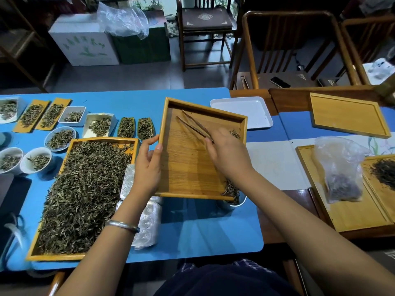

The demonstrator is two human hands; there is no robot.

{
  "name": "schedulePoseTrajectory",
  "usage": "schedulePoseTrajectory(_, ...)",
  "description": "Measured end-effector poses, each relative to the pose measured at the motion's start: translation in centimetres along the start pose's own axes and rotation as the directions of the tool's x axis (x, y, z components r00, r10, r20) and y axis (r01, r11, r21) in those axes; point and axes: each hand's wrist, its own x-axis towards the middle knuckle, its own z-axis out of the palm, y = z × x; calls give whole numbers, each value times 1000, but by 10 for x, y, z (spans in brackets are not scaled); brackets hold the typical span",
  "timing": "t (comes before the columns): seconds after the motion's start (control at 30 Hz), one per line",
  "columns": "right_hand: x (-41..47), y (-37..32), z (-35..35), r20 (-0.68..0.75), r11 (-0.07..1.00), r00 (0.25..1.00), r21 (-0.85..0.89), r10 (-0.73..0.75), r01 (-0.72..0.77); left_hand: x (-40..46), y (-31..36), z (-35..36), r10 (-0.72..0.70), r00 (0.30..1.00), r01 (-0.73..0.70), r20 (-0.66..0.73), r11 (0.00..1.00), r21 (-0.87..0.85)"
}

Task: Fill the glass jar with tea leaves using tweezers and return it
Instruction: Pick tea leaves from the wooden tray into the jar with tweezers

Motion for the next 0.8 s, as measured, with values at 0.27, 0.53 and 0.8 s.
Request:
schedulePoseTrajectory(0.27,-11,14,5,-11,998,999,-29,51,-51,1,-2,1,-6,1000,6,-13,1000,27)
schedulePoseTrajectory(0.53,-10,18,4,-3,998,998,-22,67,-67,1,-2,1,-22,1000,22,1,1000,2)
schedulePoseTrajectory(0.8,-4,5,5,-31,998,999,59,24,-22,2,2,3,15,1000,-15,-8,998,58)
